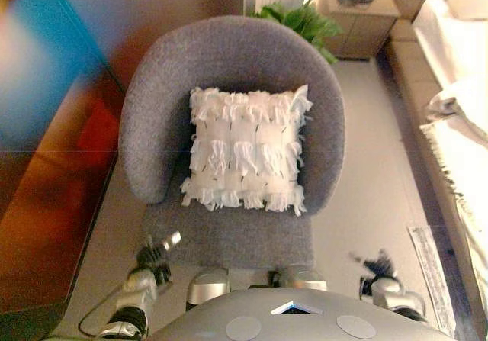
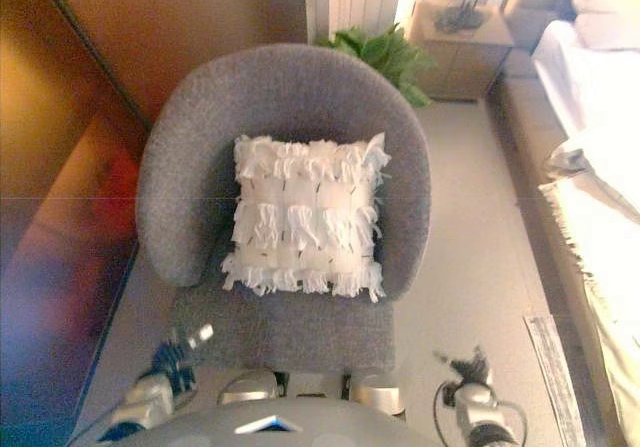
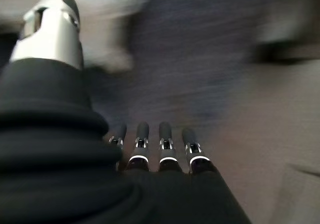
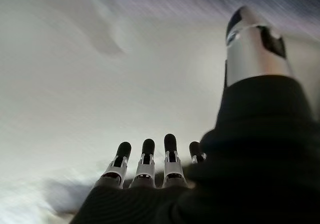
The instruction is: Pick up the cushion and take it to the sofa
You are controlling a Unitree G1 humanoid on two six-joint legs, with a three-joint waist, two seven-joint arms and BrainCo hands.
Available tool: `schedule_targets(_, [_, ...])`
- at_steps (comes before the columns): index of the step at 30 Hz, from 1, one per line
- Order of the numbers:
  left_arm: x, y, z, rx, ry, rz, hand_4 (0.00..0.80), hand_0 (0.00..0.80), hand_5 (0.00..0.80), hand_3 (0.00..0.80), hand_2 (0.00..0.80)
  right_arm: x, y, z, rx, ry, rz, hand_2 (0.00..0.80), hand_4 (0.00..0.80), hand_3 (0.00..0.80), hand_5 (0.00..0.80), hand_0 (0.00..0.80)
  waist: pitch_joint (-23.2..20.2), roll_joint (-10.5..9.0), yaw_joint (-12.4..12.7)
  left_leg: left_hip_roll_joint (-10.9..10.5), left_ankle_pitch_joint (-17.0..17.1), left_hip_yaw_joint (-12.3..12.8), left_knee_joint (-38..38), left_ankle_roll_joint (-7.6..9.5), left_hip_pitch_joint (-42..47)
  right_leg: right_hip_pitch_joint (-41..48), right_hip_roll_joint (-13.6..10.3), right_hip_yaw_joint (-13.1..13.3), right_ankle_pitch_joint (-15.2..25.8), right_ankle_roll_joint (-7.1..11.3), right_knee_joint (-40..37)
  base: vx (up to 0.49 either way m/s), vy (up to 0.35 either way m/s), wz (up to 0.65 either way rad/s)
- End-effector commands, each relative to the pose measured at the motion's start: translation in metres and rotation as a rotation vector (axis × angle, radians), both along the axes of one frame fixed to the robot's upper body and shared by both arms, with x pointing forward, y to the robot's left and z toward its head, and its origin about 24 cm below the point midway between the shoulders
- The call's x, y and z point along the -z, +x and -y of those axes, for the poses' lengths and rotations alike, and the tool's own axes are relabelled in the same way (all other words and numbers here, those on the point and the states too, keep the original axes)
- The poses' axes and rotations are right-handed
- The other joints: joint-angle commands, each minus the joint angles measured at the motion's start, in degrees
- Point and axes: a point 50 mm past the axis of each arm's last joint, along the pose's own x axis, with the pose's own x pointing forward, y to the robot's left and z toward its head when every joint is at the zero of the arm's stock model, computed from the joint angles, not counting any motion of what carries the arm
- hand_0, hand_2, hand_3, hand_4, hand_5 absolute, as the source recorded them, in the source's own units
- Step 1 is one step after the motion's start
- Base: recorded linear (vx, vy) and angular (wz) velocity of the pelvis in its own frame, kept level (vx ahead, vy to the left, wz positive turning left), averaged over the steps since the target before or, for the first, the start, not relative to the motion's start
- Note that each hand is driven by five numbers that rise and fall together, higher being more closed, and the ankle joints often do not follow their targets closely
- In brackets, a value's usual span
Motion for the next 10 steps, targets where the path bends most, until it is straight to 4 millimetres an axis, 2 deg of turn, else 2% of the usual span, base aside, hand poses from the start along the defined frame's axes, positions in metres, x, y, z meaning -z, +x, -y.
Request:
schedule_targets(1, [0.005,0.002,0.008,-0.045,-0.055,-0.117,0.000,0.000,0.000,0.000,0.000,0.005,0.007,-0.012,0.082,0.126,-0.033,0.000,0.000,0.000,0.000,0.000,0.83,-0.25,0.83,-2.58,-3.42,1.02,0.41,2.06,1.96,3.72,-0.29,-0.86,-3.14,2.42,0.34,0.000,0.000,0.00])
schedule_targets(5, [0.010,-0.016,0.025,-0.074,-0.138,-0.245,0.000,0.000,0.000,0.000,0.000,0.009,-0.002,-0.024,0.044,0.179,-0.087,0.000,0.000,0.000,0.000,0.000,0.28,0.10,0.76,-2.48,-3.71,0.99,0.41,1.99,2.22,3.88,-0.32,-0.84,-3.43,2.36,0.34,0.000,0.000,0.00])
schedule_targets(10, [0.010,-0.008,0.028,-0.058,-0.137,-0.245,0.000,0.000,0.000,0.000,0.000,0.008,0.000,-0.024,-0.004,0.173,-0.090,0.000,0.000,0.000,0.000,0.000,-0.37,0.28,0.52,-2.37,-4.06,1.03,0.41,1.92,2.31,3.86,-0.41,-0.98,-3.66,2.50,0.34,0.000,0.000,0.00])
